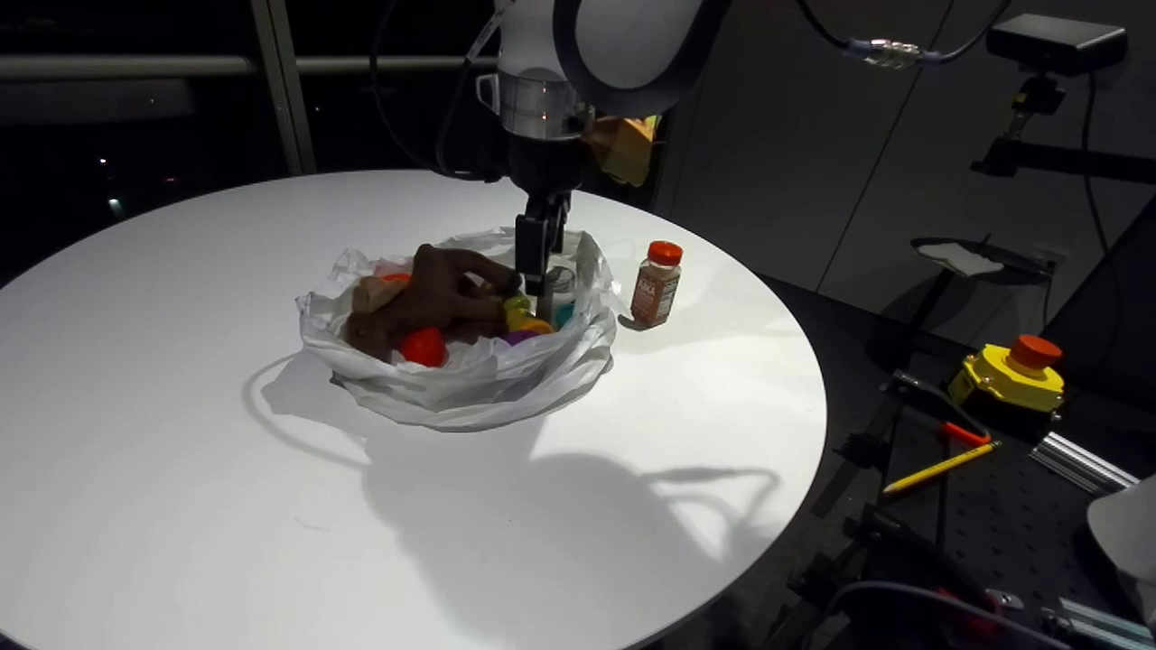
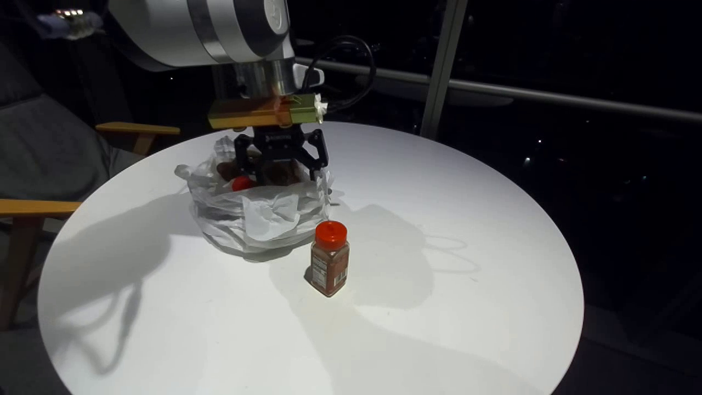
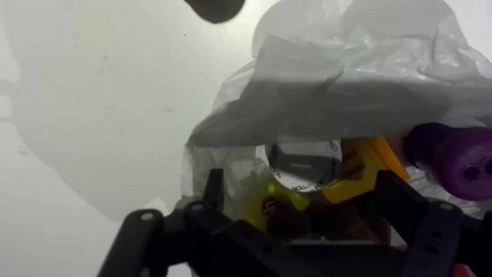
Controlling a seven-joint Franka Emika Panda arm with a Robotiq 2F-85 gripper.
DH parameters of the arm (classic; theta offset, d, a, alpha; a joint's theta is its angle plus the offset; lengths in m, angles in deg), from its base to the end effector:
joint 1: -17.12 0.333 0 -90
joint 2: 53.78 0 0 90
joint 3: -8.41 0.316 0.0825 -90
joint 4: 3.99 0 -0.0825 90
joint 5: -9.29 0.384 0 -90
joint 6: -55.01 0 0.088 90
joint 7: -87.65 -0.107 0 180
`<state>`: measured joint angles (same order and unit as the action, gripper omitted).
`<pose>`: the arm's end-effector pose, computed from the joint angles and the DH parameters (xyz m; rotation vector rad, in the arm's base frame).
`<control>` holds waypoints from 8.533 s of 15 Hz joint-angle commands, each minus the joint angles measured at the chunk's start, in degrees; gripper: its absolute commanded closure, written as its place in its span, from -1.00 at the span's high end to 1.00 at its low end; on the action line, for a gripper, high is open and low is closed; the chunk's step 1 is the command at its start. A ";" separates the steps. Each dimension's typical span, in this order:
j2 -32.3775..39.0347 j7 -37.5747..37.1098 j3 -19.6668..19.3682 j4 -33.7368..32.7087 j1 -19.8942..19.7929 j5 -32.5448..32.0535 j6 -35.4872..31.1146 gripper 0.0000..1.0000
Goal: Pick the object in the plastic bag and put them on the table
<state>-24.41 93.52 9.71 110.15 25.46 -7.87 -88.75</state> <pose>0.6008 0.1040 0.2015 2.8797 0.7498 0.0164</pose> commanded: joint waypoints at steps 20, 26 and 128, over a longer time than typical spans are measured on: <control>-6.49 -1.83 -0.93 8.14 0.43 -3.42 -4.64 -0.72; -15.91 -3.76 -1.81 20.97 -0.62 -4.12 -12.26 -0.72; 6.81 -70.38 -4.40 -13.12 12.50 -1.01 -5.02 1.00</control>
<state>-19.79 25.35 7.28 100.43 36.58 -12.40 -95.08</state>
